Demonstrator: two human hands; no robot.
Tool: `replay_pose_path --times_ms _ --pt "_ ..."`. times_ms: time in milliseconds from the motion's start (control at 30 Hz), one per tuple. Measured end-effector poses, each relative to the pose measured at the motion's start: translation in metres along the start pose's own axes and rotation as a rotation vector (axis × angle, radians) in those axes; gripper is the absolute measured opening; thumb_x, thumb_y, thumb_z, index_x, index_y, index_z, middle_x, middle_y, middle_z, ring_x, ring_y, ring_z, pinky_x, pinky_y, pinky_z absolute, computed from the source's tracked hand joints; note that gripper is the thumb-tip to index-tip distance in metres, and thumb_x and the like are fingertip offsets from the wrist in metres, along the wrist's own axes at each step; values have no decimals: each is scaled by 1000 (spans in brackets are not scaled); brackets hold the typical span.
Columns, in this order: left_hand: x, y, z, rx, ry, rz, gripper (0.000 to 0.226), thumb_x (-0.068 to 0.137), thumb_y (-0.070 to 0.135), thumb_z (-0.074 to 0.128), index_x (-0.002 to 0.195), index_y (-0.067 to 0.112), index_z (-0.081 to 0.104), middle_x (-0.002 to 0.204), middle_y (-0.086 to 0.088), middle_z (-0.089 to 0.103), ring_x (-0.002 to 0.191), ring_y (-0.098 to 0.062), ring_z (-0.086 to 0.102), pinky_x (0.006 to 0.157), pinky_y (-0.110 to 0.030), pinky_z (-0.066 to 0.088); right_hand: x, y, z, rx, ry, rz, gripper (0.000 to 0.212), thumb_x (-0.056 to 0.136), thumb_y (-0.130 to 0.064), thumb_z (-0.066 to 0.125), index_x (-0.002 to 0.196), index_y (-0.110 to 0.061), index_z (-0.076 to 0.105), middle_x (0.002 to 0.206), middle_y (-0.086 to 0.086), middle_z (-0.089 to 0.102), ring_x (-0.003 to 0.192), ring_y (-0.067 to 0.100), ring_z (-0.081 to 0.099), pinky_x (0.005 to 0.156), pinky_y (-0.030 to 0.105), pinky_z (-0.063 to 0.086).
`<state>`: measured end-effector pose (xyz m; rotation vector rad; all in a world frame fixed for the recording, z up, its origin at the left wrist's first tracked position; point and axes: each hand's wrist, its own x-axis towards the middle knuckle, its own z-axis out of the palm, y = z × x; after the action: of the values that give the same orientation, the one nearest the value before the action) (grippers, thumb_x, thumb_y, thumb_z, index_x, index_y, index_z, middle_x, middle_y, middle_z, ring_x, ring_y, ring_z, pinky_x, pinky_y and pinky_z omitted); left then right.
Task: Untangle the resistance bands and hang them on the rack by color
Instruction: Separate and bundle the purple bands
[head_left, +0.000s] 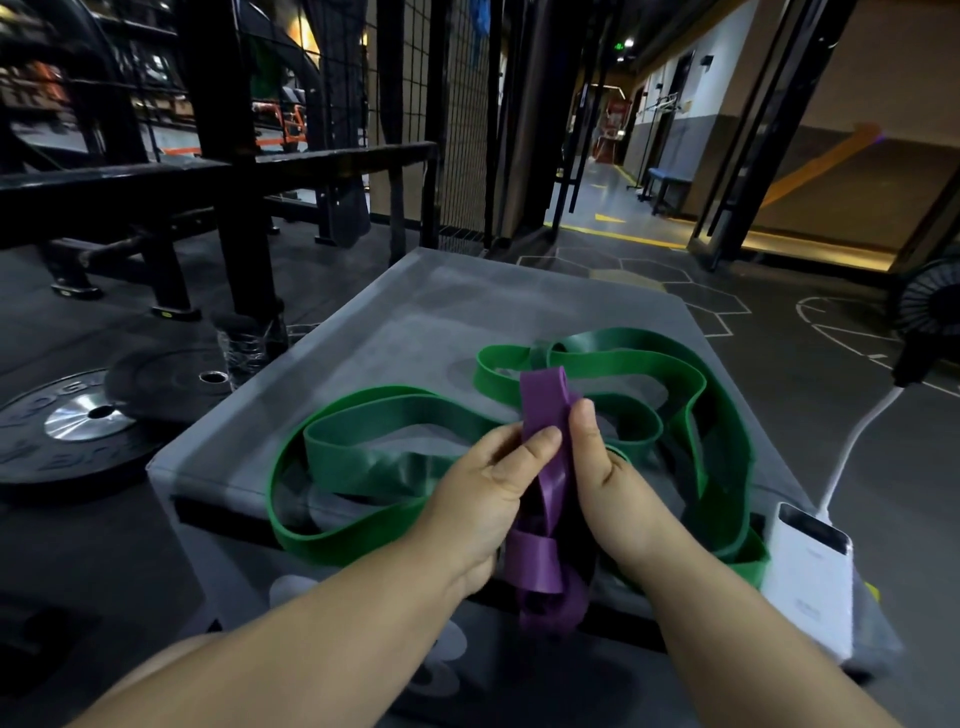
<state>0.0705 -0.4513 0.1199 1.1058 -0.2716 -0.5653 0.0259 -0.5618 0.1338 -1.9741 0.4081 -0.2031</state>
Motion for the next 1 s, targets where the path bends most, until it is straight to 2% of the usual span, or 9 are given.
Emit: replay_pose_path --times_ms 133,267,367,467,633,733,800,900,1000 --pt "5 -3 -2 83 67 63 18 86 26 67 101 16 67 93 -5 75 87 -21 71 85 -37 54 1 -4 -1 -98 148 -12 87 67 -78 21 94 -10 69 79 -6 64 76 6 59 74 27 42" --pt "13 3 -9 71 151 127 16 86 27 68 99 18 65 84 -4 73 75 -18 67 72 -33 54 2 1 -6 -75 305 -195 54 77 -67 46 83 -14 51 71 -4 59 64 13 55 64 32 46" --pt "19 9 -14 78 229 205 24 85 33 71 101 18 62 89 -4 73 80 -22 68 78 -40 55 -3 2 0 10 150 -310 49 82 -58 64 72 -13 47 59 -10 48 56 7 41 57 27 37" --pt "18 8 -12 15 232 218 24 91 24 64 109 13 53 90 -4 75 75 -19 71 72 -36 59 -6 6 11 -12 -55 -297 60 56 -69 73 78 -19 51 67 -13 57 61 3 48 62 24 43" --pt "17 7 -14 56 238 214 16 91 26 63 103 25 53 93 -5 74 85 -19 72 87 -46 56 -3 6 10 -95 -23 -259 54 53 -50 89 83 -20 56 75 -8 66 63 2 55 64 23 49" --pt "17 8 -16 94 230 227 13 86 34 69 90 39 57 102 -9 71 95 -24 70 91 -52 53 0 9 8 -78 -70 -196 51 47 -41 79 89 -21 59 83 2 72 73 21 66 76 44 55" --pt "18 9 -16 102 219 221 14 85 36 69 89 38 56 102 -11 69 98 -30 67 91 -56 52 0 9 8 -56 -144 -150 49 49 -32 74 94 -24 57 83 10 72 66 24 63 71 46 54" --pt "18 13 -17 98 199 221 19 83 36 69 94 29 55 96 -4 67 97 -27 64 97 -55 48 -1 7 2 -68 -211 -183 31 66 -12 70 95 -18 59 78 11 70 55 12 56 53 32 47" --pt "19 19 -21 163 177 220 35 70 51 67 92 26 56 88 6 69 90 -16 64 96 -42 50 0 4 -12 260 -267 -156 15 65 -6 60 76 -11 69 62 9 65 52 15 53 50 21 40"
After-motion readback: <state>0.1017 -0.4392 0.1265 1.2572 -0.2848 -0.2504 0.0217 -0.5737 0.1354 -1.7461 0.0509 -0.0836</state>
